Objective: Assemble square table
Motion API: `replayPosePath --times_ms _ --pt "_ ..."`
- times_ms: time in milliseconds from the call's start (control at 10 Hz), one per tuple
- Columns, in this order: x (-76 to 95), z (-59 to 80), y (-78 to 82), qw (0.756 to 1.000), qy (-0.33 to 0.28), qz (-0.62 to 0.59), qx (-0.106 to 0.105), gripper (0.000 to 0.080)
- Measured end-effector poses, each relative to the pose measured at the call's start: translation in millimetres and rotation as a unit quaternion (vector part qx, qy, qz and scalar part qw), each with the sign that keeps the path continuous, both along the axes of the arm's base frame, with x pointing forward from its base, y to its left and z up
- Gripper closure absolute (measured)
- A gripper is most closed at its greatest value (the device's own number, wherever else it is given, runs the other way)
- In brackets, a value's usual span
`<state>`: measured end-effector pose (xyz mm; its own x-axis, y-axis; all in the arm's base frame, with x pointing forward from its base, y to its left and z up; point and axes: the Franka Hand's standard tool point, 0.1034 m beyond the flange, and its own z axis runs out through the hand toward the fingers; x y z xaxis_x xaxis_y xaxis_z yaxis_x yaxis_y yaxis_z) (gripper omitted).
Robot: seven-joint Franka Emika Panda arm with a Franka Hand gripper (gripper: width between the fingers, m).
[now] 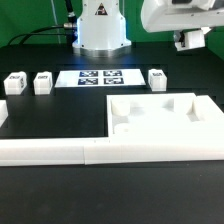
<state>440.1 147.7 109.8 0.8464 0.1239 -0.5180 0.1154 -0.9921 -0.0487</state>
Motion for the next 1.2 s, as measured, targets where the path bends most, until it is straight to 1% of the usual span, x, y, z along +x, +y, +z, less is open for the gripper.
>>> replayPosePath --times_ms 100,200,300,400,500,600,700,800,900,1000,1100,1200 --pt "11.5 0.1 -4.6 1.0 -0.02 0.005 0.011 0.0512" --pt "35.0 8.1 -17.7 0.998 -0.058 0.009 0.026 0.0512" --pt "59.4 17.8 -37.4 0.995 -0.087 0.026 0.045 0.0512" --pt "81.3 24.8 -44.0 0.99 -0.126 0.035 0.054 0.0512" --pt "88.8 23.9 -42.7 0.982 -0.178 0.032 0.056 0.0512" --pt "84.3 21.9 -44.5 0.975 -0.211 0.032 0.056 0.0512" --pt "85.4 20.9 -45.7 0.968 -0.241 0.031 0.056 0.0512" --pt "90.6 20.3 -47.2 0.962 -0.265 0.034 0.058 0.0512" --pt "108.2 24.3 -53.6 0.951 -0.297 0.049 0.063 0.0512" --pt "130.6 33.3 -56.2 0.945 -0.316 0.05 0.064 0.0512" --pt "161.5 42.2 -52.2 0.927 -0.364 0.051 0.068 0.0512" --pt "176.3 41.2 -47.4 0.909 -0.408 0.051 0.071 0.0512"
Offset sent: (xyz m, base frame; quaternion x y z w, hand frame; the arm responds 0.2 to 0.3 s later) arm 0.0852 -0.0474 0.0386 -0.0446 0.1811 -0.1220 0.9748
